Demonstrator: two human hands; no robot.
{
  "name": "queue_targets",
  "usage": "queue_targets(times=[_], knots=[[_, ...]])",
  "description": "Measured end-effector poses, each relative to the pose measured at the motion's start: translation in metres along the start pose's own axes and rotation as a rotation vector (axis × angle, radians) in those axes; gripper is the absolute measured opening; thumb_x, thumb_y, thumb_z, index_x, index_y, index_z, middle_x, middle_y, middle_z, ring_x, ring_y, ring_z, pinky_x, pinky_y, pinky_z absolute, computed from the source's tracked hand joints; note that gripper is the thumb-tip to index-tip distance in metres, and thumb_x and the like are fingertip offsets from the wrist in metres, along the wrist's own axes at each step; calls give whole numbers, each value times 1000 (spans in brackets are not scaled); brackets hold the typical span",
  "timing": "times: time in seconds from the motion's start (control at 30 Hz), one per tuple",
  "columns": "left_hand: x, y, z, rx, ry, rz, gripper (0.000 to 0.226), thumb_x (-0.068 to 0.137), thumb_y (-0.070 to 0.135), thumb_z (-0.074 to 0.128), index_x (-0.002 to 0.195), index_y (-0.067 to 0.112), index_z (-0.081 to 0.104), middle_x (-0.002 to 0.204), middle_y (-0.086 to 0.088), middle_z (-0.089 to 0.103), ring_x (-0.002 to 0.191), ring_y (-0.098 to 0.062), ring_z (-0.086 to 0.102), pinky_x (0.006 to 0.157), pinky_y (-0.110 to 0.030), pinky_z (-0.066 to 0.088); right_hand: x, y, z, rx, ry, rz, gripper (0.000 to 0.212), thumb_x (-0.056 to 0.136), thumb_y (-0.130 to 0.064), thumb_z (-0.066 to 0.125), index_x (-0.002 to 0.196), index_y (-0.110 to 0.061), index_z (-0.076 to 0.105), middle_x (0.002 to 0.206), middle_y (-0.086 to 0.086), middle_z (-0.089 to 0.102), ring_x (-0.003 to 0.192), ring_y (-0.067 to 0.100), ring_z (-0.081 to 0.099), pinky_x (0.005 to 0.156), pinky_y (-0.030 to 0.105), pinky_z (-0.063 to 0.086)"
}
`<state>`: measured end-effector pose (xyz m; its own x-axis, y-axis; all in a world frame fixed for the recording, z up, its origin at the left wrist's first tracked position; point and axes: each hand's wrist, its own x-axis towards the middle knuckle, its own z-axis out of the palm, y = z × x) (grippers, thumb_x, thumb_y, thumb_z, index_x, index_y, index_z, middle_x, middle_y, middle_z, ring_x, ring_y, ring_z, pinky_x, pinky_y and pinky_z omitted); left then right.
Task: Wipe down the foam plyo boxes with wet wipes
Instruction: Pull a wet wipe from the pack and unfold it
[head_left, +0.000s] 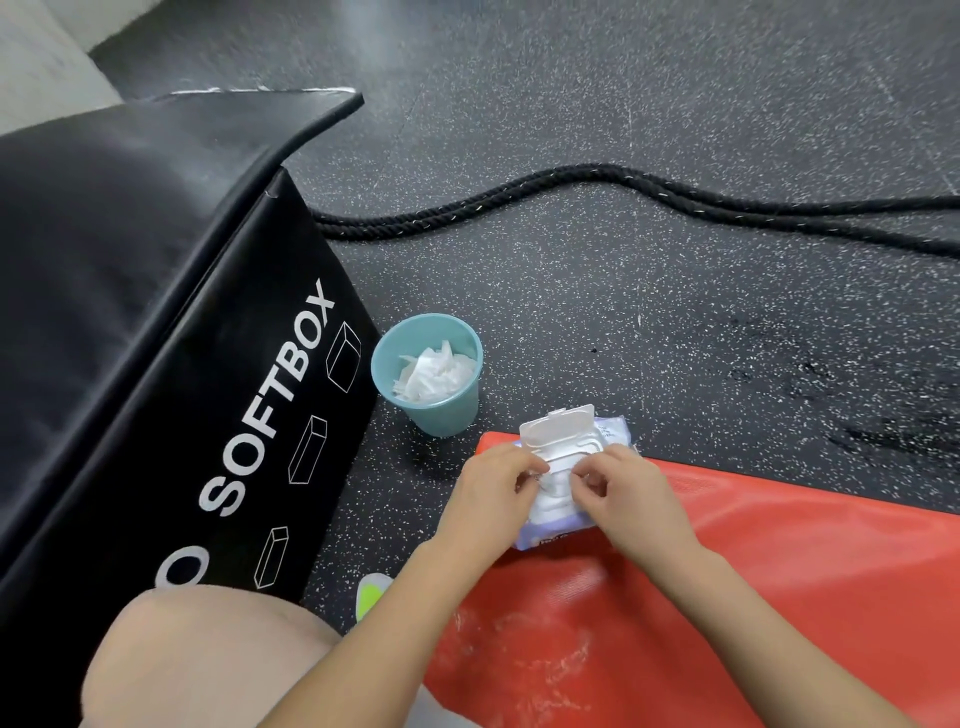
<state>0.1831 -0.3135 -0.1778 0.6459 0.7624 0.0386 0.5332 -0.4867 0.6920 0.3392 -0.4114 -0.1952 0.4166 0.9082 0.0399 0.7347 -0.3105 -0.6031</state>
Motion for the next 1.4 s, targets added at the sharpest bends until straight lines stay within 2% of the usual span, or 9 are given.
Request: queue_targets(times=[0.4,0.5,0.6,0.67,0.77,0.83,0.93,1.1,1.4], knots=[[-6,-1,5,38,14,34,25,83,3,63,102,13,77,96,2,74,95,-14,61,84,-8,33,6,-23,12,-382,-7,11,17,79,-25,74,65,-17,69,67,3,63,57,31,63,47,34,40],[-6,-1,5,37,-7,31,25,87,6,63,105,15,77,103,3,75,101,-14,61,87,-11,35,10,-23,13,-387,-27,-11,25,62,-15,84,54,-15,60,56,5,56,41,30,54,40,26,27],[-5,-2,5,25,-11,23,25,87,7,63,106,15,77,101,3,75,99,-15,61,89,-19,41,17,-21,14,-351,-44,-52,23,64,-11,80,58,-13,58,60,6,55,46,32,55,39,32,36],[-5,-2,5,26,-16,23,24,88,9,64,107,15,76,99,1,74,98,-16,61,90,-26,46,18,-14,14,-238,-16,-59,17,72,-16,71,64,-15,57,67,3,55,56,31,57,46,36,41],[-6,-2,6,44,-30,31,22,89,14,65,109,16,74,101,1,72,102,-18,59,91,-30,46,11,-11,8,-12,50,-114,12,66,-24,65,63,-19,54,64,-9,46,56,13,48,51,24,33],[-7,-2,7,59,-35,27,22,91,19,65,112,17,72,103,0,71,105,-18,58,93,-31,45,9,-12,3,146,75,-115,10,63,-19,66,63,-21,57,62,-9,49,58,8,46,55,15,34],[-6,-2,7,72,-17,21,22,92,23,66,113,18,72,106,-1,72,107,-19,59,94,-33,45,7,-18,-7,383,111,41,18,68,-6,74,65,-19,63,62,-5,58,57,5,47,59,21,41],[-5,-1,4,68,2,0,22,89,23,70,111,19,73,103,-1,72,101,-19,60,85,-23,38,10,-28,-26,901,0,178,20,76,1,71,67,-17,68,65,-8,60,62,6,48,62,17,39],[-8,-1,7,113,-27,4,20,89,25,67,107,18,69,100,0,69,102,-21,59,87,-38,48,33,-54,-67,1351,47,145,32,85,10,62,70,-18,70,68,1,59,63,11,48,64,19,43]])
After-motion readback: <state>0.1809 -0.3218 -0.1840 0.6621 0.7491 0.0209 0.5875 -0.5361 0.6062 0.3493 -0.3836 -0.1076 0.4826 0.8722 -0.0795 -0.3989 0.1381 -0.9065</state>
